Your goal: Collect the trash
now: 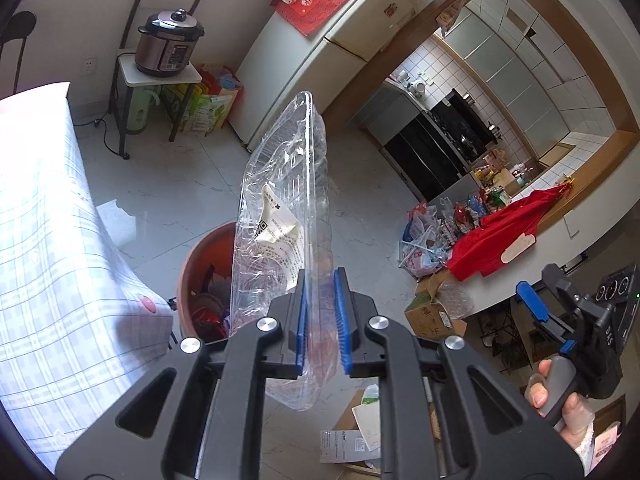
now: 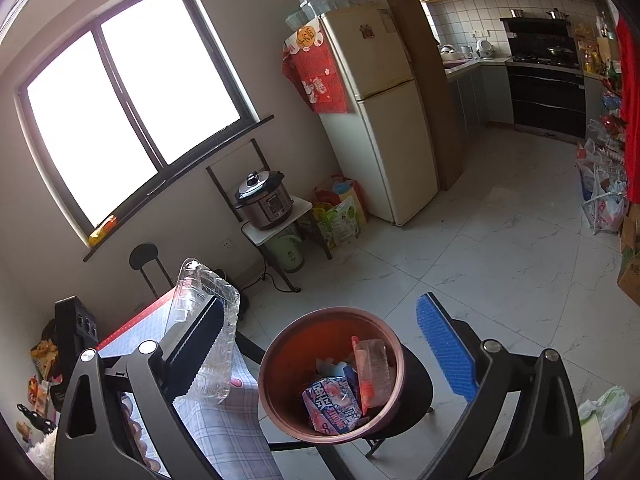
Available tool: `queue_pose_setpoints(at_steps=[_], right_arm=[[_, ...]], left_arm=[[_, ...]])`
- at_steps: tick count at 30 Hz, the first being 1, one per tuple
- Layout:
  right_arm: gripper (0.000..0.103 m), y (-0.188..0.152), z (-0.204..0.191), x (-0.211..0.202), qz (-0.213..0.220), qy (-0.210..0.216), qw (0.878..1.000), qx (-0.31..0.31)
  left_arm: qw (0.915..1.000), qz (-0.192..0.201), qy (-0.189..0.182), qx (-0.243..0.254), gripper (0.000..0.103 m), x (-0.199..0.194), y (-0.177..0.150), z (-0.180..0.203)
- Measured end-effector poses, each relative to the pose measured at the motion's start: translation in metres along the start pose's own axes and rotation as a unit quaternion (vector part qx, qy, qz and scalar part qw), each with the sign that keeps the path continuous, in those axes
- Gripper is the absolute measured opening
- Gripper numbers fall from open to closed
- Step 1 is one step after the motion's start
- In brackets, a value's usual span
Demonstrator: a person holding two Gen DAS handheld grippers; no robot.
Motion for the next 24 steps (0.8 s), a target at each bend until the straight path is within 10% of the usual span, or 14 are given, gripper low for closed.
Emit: queue_pose_setpoints(at_steps=[3, 7, 10, 24], right_arm=[[0.095, 0.005, 0.019, -0.013, 0.003, -0.019, 1.000, 0.009], [0.097, 0.010, 0.029, -0.030, 0.001, -0.026, 1.000, 0.013], [0.097, 0.017, 0.026, -0.043, 0.003, -0.039, 0.999, -0.013], [0.097, 0.017, -0.053, -0.072, -0.004, -0.038, 0.995, -0.097]], left_arm=[[0.9995, 0.001, -0.027, 0.013, 0.055, 0.010, 0.002, 0.016], [0.9982, 0.024, -0.025, 0.048, 0.066, -0.004, 0.015, 0.030], [0.9953, 0.049, -0.005, 0.084, 0.093, -0.029, 0.028, 0.033], [0.9603, 0.107, 0.143, 0.214, 0.097, -0.186, 0.048, 0.005]])
Point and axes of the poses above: each gripper's, at about its wrist camera, not at the fingertips, and x roughly the way its jaws point, z to its right, y to its top, the point moved 8 cm from there along x, roughly the way its jaws point, and after that the axes turned 13 degrees about z, right-handed, at the moved point
